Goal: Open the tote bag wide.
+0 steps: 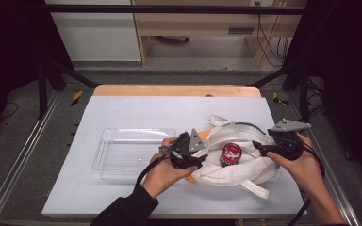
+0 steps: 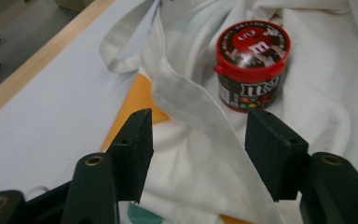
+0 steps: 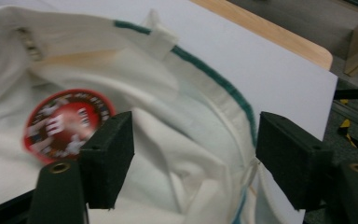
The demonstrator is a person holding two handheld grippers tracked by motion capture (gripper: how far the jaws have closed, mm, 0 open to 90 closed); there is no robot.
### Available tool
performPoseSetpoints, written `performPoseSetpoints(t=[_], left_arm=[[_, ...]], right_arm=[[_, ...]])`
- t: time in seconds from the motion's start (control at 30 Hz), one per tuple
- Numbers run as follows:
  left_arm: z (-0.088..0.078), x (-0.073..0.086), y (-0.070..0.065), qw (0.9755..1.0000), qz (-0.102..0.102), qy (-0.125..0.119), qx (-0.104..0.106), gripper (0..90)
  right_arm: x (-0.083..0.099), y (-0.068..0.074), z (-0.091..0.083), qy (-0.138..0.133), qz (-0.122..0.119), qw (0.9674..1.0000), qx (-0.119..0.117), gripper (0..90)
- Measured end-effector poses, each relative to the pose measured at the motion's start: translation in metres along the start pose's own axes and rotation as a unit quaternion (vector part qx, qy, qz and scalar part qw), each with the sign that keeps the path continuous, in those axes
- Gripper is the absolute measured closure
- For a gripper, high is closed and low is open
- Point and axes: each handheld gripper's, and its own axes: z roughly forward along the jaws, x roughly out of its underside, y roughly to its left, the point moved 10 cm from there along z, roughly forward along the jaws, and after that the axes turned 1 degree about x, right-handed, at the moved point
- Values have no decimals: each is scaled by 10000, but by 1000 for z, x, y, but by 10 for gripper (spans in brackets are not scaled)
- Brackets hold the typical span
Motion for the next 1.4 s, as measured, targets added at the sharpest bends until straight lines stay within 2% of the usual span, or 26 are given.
performPoseSetpoints(t=[0.03, 0.07, 0.13, 0.2, 0.27, 0.33, 0.37, 0.4, 0.43, 0.47, 0.5, 0.57, 0.63, 0.73, 0.77, 0.87, 0.97, 1.03, 1.1, 1.17, 1.3, 1.4], left_arm=[[2, -7, 5, 10000, 56, 15, -56, 416], [2, -7, 5, 10000, 56, 15, -56, 408], [5, -13, 10, 9999, 91, 57, -97, 400], [9, -20, 15, 9998, 133, 80, -139, 399], [13, -29, 19, 9997, 186, 73, -160, 394], [14, -32, 20, 9996, 201, 71, -190, 391], [18, -38, 22, 9996, 192, 49, -189, 391], [18, -38, 22, 9996, 192, 49, -189, 392], [22, -43, 23, 9998, 132, 31, -124, 396], [22, -43, 23, 9998, 132, 31, -124, 403], [24, -45, 23, 9999, 123, 35, -97, 412], [29, -49, 23, 9998, 147, 63, -70, 424], [36, -53, 24, 9999, 140, 45, -65, 453], [39, -52, 26, 9998, 134, 130, -38, 474], [41, -53, 27, 9998, 131, 125, -35, 505], [47, -52, 28, 9997, 157, 171, -9, 510], [53, -51, 32, 9997, 71, 219, 12, 526], [55, -51, 33, 9997, 49, 222, 33, 540], [58, -51, 36, 9996, 23, 274, 42, 574], [59, -50, 37, 9996, 16, 298, 30, 586], [63, -49, 39, 9993, -76, 351, 98, 722], [67, -45, 37, 9986, -57, 497, 153, 768]], right_arm=[[0, 5, -4, -35, -15, 10000, -60, 264], [0, 5, -4, -35, -15, 10000, -60, 264], [1, 17, -13, -83, -60, 9997, -223, 264], [1, 22, -16, -102, -90, 9996, -266, 268], [2, 40, -24, -202, -296, 9983, -467, 318], [2, 44, -25, -220, -337, 9979, -508, 331], [5, 56, -28, -213, -461, 9967, -636, 360], [5, 56, -28, -213, -461, 9967, -636, 360], [7, 65, -28, -172, -581, 9956, -717, 389], [7, 65, -28, -172, -581, 9956, -717, 389], [8, 74, -28, -145, -682, 9946, -768, 411], [9, 79, -28, -127, -726, 9940, -807, 422], [14, 95, -27, -59, -931, 9910, -958, 425], [19, 102, -26, -19, -994, 9898, -1018, 428], [23, 109, -26, -8, -1046, 9882, -1116, 427], [24, 115, -28, -4, -1100, 9872, -1154, 426], [27, 128, -30, 101, -1221, 9844, -1262, 398], [26, 131, -30, 101, -1217, 9842, -1285, 398], [29, 140, -29, 153, -1324, 9814, -1379, 393], [29, 143, -29, 156, -1343, 9807, -1409, 394], [40, 154, -20, 309, -1469, 9775, -1485, 450], [44, 156, -16, 386, -1560, 9760, -1468, 480]])
